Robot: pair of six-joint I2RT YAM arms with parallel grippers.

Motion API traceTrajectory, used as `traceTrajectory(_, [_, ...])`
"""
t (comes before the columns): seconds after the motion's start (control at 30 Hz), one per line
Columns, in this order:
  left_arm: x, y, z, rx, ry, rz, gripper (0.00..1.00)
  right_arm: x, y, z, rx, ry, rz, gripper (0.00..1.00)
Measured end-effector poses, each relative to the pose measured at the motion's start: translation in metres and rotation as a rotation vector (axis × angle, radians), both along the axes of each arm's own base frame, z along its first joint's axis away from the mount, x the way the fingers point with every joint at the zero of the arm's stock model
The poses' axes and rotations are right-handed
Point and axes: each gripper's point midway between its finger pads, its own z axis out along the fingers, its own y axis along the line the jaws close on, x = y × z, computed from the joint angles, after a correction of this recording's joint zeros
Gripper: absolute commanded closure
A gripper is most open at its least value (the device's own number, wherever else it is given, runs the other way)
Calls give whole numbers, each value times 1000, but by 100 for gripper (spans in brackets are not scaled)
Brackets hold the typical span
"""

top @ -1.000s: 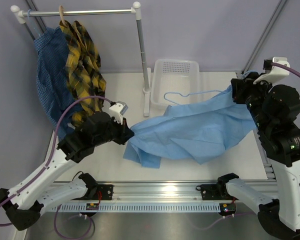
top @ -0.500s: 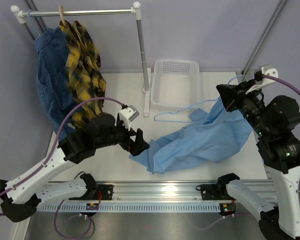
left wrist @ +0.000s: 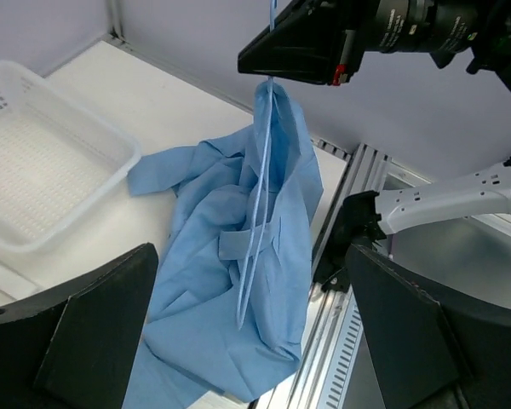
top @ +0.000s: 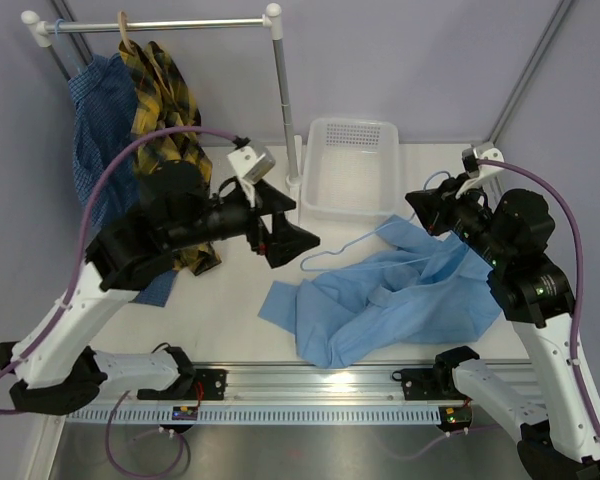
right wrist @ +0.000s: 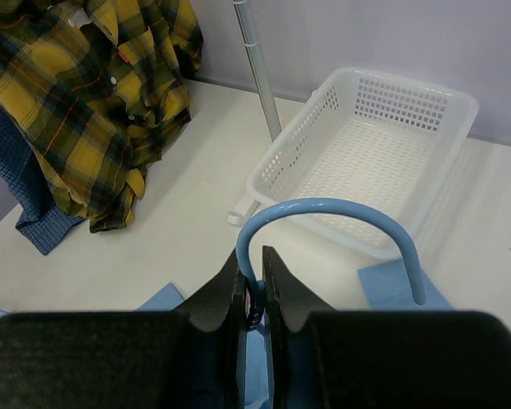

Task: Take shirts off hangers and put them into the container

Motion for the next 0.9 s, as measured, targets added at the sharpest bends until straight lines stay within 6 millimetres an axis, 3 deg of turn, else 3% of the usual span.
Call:
traceTrajectory(0.1, [13,-29,-24,65,59,-39,1,0,3,6,8,-22,15,100])
traceTrajectory(0.23, [31,-64,-81,199,171,-64,7,1,4,9,12,-35,24,100])
traceTrajectory(0.37, [35,-76,-113,279,234,-77,20,2,6,8,12,-31,33,100])
traceTrajectory(0.7, [27,-81,-111,273,237,-111,66,6,10,7,10,-31,48,100])
traceTrajectory(0.8, [24,-82,-111,272,237,-123,81,8,11,7,10,-33,49,100])
traceTrajectory(0.87, [23,-82,-111,272,239,-128,98,10,11,8,11,-34,49,100])
traceTrajectory(0.9, [22,-83,-110,272,231,-139,100,10,12,8,11,-36,49,100])
